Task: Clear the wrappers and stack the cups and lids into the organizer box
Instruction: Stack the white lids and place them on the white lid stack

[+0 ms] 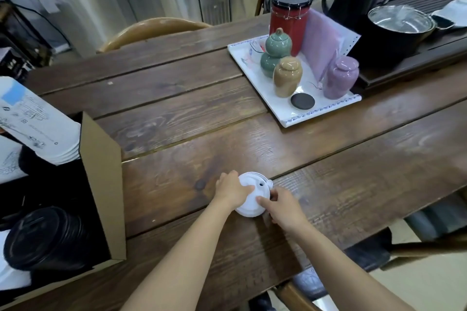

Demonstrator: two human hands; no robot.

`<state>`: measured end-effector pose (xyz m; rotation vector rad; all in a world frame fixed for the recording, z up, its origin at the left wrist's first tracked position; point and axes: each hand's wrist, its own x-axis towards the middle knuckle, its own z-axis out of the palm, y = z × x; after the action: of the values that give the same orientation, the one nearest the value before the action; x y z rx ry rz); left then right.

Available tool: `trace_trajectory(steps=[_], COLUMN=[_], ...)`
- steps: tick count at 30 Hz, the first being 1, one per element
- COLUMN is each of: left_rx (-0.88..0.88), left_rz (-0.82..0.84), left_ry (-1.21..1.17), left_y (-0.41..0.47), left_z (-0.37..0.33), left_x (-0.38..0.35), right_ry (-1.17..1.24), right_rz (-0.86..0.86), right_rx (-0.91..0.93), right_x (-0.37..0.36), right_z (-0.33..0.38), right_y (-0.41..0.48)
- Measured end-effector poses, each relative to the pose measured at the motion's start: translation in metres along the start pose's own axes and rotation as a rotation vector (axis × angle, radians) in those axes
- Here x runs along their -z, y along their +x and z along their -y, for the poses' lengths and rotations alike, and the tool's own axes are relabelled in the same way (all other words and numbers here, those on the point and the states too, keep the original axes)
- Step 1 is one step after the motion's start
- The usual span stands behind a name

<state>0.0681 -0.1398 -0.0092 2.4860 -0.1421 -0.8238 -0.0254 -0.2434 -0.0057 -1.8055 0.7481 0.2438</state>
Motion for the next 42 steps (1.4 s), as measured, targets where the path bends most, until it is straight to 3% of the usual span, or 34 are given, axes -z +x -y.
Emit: trace_trajectory(steps=[6,12,17,25,33,38,42], left_rx=[0.081,0.176,0.216,0.061,-0.124,-0.117,-0.037], left_rz=[0.101,0.208,0.198,-0.038,-0.384,-0.610,-0.698], left_ry=[-0.158,-0.468,-0.824,-1.079,-1.101,-1.099,-1.048], left_y=[0.001,-0.009,-0.031,-0.088,-0.156,-0.192,-0.207], left_z=[0.008,0.022,0.033,0.069,0.124,0.182,0.236], left_x=[0.010,0.019,0.041,0.124,0.207,0.252,0.278], right_ry=[0.048,0.148,0.181,0.279,0.268,0.175,0.043], right_rz=[0.020,0.127,0.142,0.148,0.272,0.347,0.411], right_rx=[0.022,-0.001,0.065,0.243,0.526,0.596,0.604], right_x=[-0.001,-0.001,0.002,-0.034,-0.101,-0.169,-0.231], right_z=[0.000,0.008,0.027,0.107,0.193,0.229,0.246], right_y=[0.002,0.004,0.008,-0.006,-0.058,-0.091,-0.113])
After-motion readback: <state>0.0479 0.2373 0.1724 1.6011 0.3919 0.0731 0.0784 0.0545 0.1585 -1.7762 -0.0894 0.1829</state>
